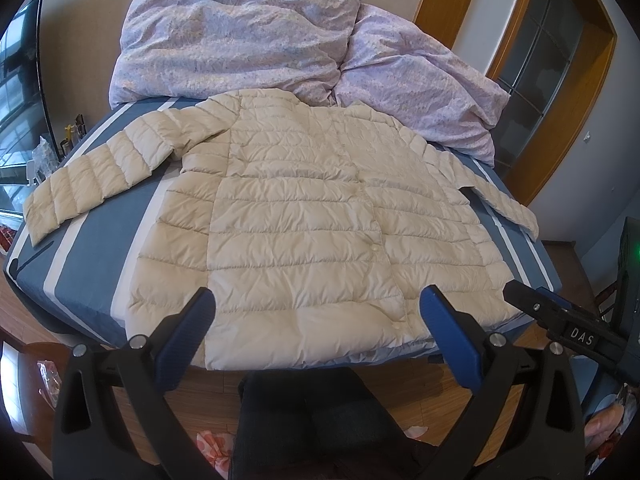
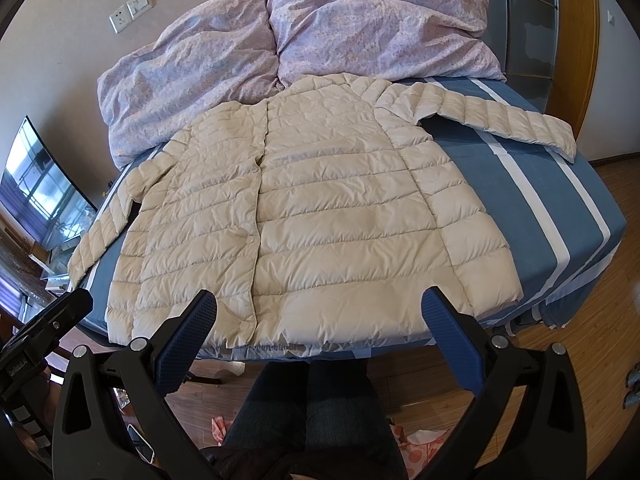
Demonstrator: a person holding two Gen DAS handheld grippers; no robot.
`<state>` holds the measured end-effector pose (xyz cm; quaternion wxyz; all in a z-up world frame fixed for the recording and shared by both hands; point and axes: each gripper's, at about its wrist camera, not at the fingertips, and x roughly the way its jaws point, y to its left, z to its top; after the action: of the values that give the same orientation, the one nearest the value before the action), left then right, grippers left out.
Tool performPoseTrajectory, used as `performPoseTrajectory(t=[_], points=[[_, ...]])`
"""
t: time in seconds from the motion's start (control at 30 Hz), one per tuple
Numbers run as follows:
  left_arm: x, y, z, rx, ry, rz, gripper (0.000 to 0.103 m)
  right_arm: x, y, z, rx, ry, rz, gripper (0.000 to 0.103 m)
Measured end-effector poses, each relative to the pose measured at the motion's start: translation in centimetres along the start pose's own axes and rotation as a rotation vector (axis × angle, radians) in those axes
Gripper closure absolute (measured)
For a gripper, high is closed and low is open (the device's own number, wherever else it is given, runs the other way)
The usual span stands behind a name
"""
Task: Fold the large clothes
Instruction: 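Grasp the cream jacket sleeve cuff with the right tool and lift it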
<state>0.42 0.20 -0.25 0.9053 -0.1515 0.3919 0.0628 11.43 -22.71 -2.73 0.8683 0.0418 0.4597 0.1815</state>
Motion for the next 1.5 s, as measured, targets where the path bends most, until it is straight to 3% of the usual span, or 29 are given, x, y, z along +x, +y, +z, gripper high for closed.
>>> performPoseTrajectory(t=[0.17, 0.33, 0.47, 0.63, 0.73, 0.9, 1.0, 1.13, 1.3, 1.4, 1.5], points=[[2.5, 0.4, 1.2, -0.002, 0.028, 0.022, 0.002, 1.5, -0.8, 1.0, 0.019, 0.017, -0.016, 0.001], [5.8, 1.4, 3.0, 0.003, 0.050, 0.096, 0.002, 4.1, -2.9, 2.9, 0.056, 0.010, -0.046, 0.001], [9.5, 3.0, 5.0, -0.003, 0.083, 0.148, 0.002, 7.1, -6.3, 5.5, 0.111, 0.045, -0.127, 0.001], [13.8, 5.1, 7.4, -0.004, 0.084, 0.257, 0.002, 10.4, -13.0, 8.9, 0.244, 0.067, -0.218, 0.001], [16.0, 6.1, 8.6, 0.009, 0.063, 0.333, 0.002, 11.5, -18.1, 11.1, 0.324, 0.034, -0.262, 0.001], [19.3, 7.6, 9.7, 0.036, 0.054, 0.464, 0.002, 12.0, -28.0, 14.3, 0.498, -0.010, -0.412, 0.001], [20.5, 8.0, 9.8, 0.047, 0.046, 0.505, 0.002, 11.6, -32.9, 15.2, 0.582, -0.051, -0.480, 0.001], [21.5, 7.8, 9.4, 0.071, 0.047, 0.521, 0.002, 11.7, -38.1, 15.1, 0.711, -0.070, -0.492, 0.012], [22.1, 7.8, 9.0, 0.074, 0.056, 0.523, 0.002, 12.4, -40.4, 14.0, 0.808, -0.085, -0.429, 0.025], [22.4, 8.4, 8.9, 0.049, 0.069, 0.498, 0.002, 12.8, -39.9, 14.3, 0.758, -0.082, -0.458, 0.039], [22.5, 8.8, 8.8, 0.030, 0.074, 0.479, 0.002, 13.6, -39.8, 15.0, 0.719, -0.080, -0.457, 0.061]])
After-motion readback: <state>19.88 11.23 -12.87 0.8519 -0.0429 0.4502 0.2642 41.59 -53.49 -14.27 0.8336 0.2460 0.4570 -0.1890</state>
